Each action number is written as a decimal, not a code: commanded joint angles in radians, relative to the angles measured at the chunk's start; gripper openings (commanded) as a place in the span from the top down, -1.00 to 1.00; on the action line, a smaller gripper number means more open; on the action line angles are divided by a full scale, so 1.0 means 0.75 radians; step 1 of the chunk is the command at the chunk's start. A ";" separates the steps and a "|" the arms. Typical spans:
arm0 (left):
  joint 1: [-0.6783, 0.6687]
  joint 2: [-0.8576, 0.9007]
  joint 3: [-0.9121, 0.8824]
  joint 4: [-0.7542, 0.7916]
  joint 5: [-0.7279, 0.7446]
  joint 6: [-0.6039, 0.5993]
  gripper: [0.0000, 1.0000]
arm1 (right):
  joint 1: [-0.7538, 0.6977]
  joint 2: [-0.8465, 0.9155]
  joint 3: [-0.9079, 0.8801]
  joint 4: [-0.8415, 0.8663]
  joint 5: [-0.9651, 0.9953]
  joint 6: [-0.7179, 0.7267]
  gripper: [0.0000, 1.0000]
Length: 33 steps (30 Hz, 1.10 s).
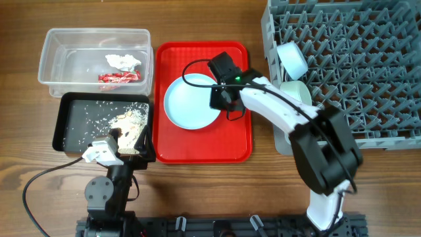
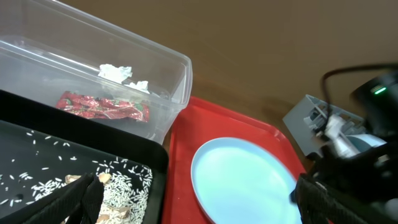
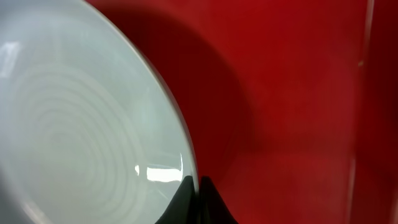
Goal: Sort waste into correct bins and load items into the dishwasher rack
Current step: 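Reach the right gripper to the light-blue plate and grasp its rim, then lift the plate and stand it upright in the dish rack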
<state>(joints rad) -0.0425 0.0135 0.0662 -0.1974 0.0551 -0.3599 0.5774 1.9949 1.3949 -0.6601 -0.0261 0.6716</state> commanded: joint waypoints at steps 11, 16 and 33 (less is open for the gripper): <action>0.010 -0.014 -0.009 0.004 0.020 0.007 -1.00 | -0.138 -0.834 -0.001 -0.240 1.032 -0.348 0.91; 0.010 -0.014 -0.009 0.004 0.020 0.007 -1.00 | -0.223 -0.903 -0.001 -0.337 1.462 -0.479 0.91; 0.010 -0.014 -0.009 0.004 0.020 0.007 -1.00 | -0.453 -0.532 -0.002 -0.188 1.682 -0.862 0.91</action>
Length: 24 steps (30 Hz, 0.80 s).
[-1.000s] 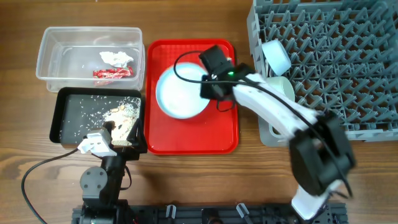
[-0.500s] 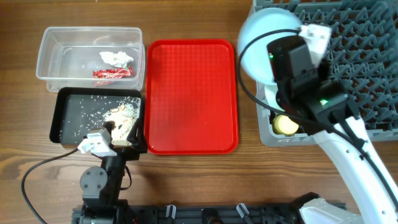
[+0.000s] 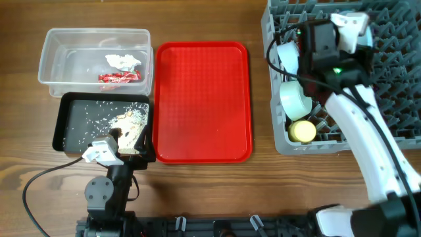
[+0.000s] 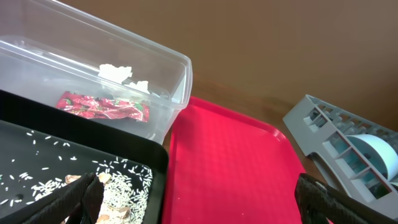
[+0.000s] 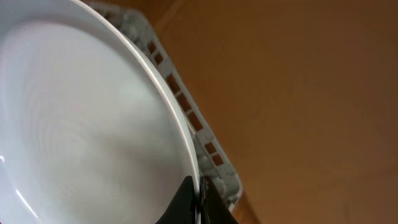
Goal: Sort waste into correct bins and load items into the dishwasher rack
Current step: 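Lift the plate and stand it upright in the dish rack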
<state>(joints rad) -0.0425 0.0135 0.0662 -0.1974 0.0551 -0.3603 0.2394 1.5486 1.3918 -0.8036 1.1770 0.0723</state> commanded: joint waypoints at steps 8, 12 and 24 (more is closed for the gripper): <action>0.010 -0.014 -0.009 0.004 0.020 0.008 -1.00 | -0.002 0.217 0.003 0.008 0.083 -0.128 0.92; 0.010 -0.014 -0.009 0.004 0.020 0.008 -1.00 | -0.002 0.230 0.003 0.017 0.081 -0.130 0.91; 0.010 -0.014 -0.009 0.004 0.020 0.008 -1.00 | 0.212 0.232 0.003 -0.012 -0.034 -0.142 0.32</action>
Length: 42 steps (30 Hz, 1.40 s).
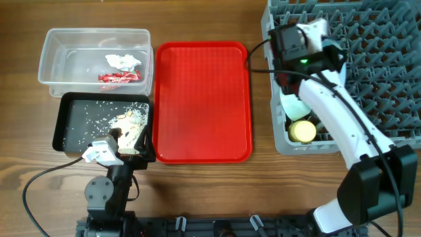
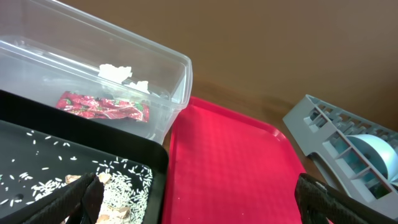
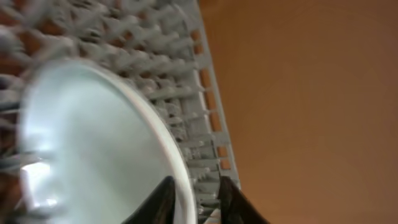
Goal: Sort waste into correct bins and load items into the dishwasher rack
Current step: 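Lift the plate and stand it upright in the dish rack, then open the right gripper and pull it back from the plate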
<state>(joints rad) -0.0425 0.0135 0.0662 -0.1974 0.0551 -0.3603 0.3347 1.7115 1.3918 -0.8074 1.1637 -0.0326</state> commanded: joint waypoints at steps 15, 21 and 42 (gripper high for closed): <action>0.010 -0.014 -0.009 0.004 0.020 0.008 -1.00 | 0.405 -0.089 0.024 -0.100 -0.387 0.124 0.02; 0.010 -0.014 -0.009 0.004 0.020 0.008 -1.00 | 0.463 -0.395 0.107 -0.126 -1.313 0.274 -0.06; 0.010 -0.014 -0.009 0.004 0.020 0.008 -1.00 | 0.459 -0.890 0.107 -0.158 -1.484 0.520 -1.00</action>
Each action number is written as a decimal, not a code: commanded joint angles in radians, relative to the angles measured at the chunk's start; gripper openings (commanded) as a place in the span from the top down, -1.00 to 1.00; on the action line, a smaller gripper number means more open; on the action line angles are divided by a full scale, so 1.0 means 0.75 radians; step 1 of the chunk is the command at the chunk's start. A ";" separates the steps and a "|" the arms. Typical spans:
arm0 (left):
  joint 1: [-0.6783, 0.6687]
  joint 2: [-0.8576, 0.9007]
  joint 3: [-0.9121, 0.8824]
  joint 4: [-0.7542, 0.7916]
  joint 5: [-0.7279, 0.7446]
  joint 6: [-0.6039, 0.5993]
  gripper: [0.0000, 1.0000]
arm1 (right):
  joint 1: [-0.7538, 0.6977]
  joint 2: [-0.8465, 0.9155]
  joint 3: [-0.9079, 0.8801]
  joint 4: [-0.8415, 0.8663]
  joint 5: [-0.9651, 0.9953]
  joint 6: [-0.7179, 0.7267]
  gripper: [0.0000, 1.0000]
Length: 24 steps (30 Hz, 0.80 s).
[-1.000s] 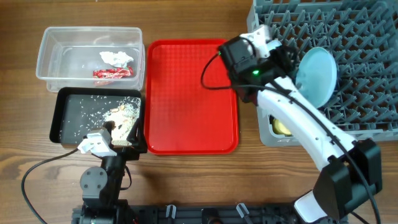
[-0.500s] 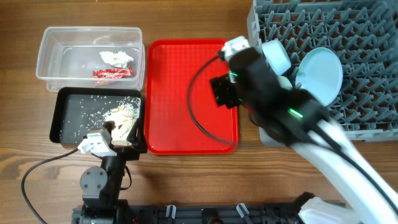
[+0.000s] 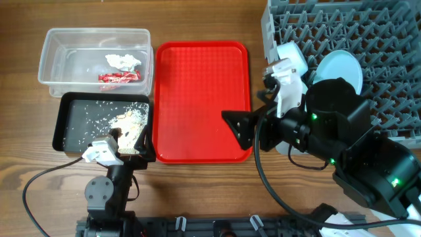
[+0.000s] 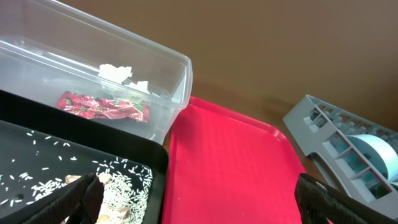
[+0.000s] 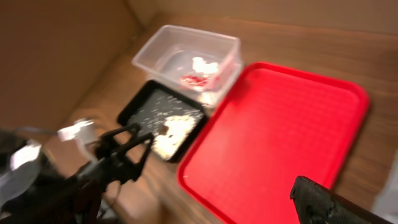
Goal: Sort waste into correct bins and load items into the dishwasher rack
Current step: 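Open the right gripper and pull it back from the plate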
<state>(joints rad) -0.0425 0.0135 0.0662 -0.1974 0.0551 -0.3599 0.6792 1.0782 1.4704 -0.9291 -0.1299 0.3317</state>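
A pale blue plate point(image 3: 337, 68) stands on edge among the tines of the grey dishwasher rack point(image 3: 381, 39), next to a white cup point(image 3: 293, 58). My right gripper point(image 3: 235, 130) hangs open and empty, high over the right edge of the bare red tray point(image 3: 200, 99); in its wrist view only one finger point(image 5: 323, 202) shows. The clear bin point(image 3: 62, 56) holds a crumpled tissue point(image 3: 123, 61) and a red wrapper point(image 3: 120, 77). Rice and food scraps lie in the black tray point(image 3: 82, 125). My left gripper point(image 4: 199, 208) rests open at that tray's near corner.
The raised right arm point(image 3: 342, 138) hides the near left part of the rack. Bare wooden table point(image 3: 26, 171) surrounds the bins. A cable point(image 3: 39, 181) loops over the table at the near left.
The right gripper was at the rack with the plate between its parted jaws. The plate now stands alone in the rack, and the gripper is open over the tray's right edge. The left arm is unchanged.
My right gripper was first shut on the rim of the plate lying on the red tray. Then it held the plate over the rack, the tray bare. Later the plate was among the tines with the jaws parted. Now the plate stands free in the rack.
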 commanded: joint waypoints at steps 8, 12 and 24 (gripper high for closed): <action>0.010 -0.014 -0.009 0.004 0.020 0.007 -1.00 | -0.110 -0.246 -0.157 0.325 0.305 -0.364 -1.00; 0.010 -0.014 -0.009 0.004 0.020 0.007 -1.00 | -0.251 -0.396 -0.394 0.497 0.173 -0.404 -1.00; 0.010 -0.014 -0.009 0.004 0.020 0.007 -1.00 | -0.572 -0.921 -1.148 0.756 0.069 -0.402 -1.00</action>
<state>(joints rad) -0.0425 0.0135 0.0654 -0.1970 0.0551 -0.3603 0.3012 0.4755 0.7055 -0.4080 -0.0448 0.0463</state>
